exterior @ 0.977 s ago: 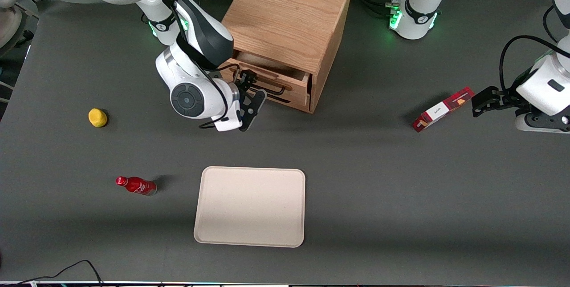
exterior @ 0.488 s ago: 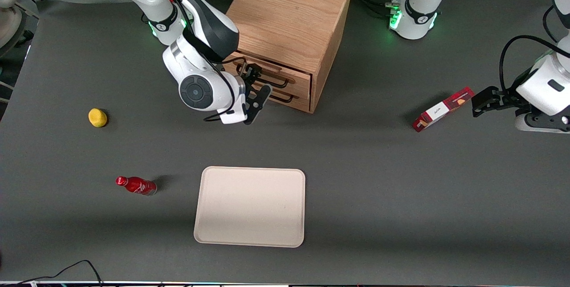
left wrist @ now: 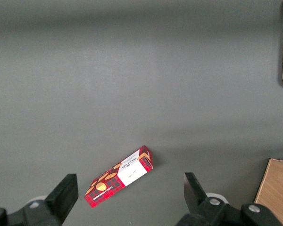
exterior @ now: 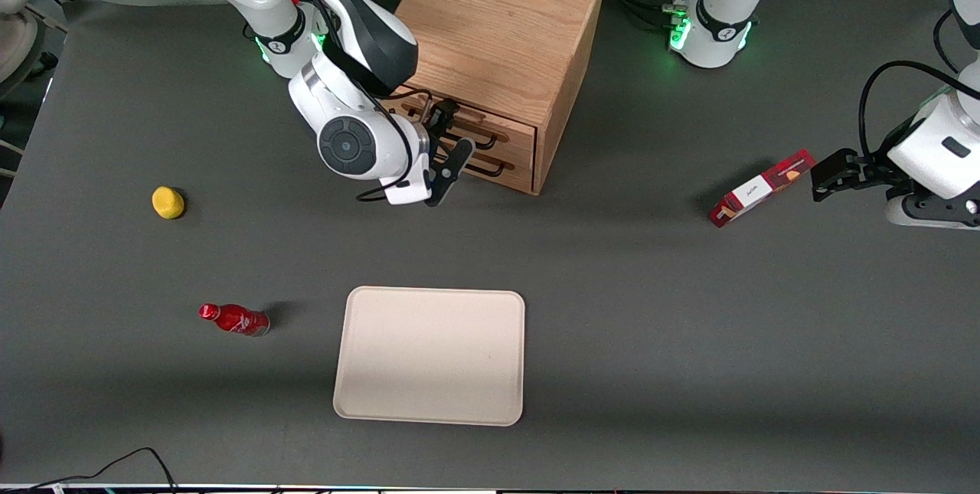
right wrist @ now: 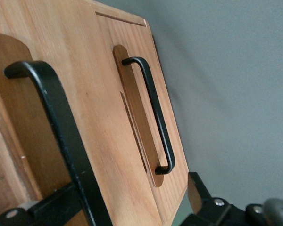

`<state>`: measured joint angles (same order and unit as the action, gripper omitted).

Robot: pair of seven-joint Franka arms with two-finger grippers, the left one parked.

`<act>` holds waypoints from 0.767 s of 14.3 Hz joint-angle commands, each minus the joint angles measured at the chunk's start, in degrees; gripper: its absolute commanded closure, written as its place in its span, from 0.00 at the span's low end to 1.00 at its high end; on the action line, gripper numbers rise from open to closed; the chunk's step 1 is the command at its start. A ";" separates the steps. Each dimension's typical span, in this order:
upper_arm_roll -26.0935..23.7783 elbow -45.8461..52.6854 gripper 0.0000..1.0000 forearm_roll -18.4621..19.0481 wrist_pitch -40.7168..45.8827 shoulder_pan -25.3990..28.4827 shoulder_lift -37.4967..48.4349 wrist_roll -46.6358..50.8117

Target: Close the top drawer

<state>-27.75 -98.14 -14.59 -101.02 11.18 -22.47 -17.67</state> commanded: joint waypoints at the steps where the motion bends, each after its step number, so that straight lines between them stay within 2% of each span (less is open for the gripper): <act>1: -1.17 -1.88 0.00 -1.75 -0.58 -0.55 2.17 1.50; 5: -1.08 -0.21 0.00 -1.75 0.47 -0.72 4.88 1.68; 8: -0.73 2.24 0.00 -1.75 4.41 -0.81 7.96 1.68; 11: 0.32 2.08 0.00 -0.88 6.96 -0.81 15.68 5.43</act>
<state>-28.09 -95.25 -14.86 -96.33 10.79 -12.94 -16.04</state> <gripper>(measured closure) 0.000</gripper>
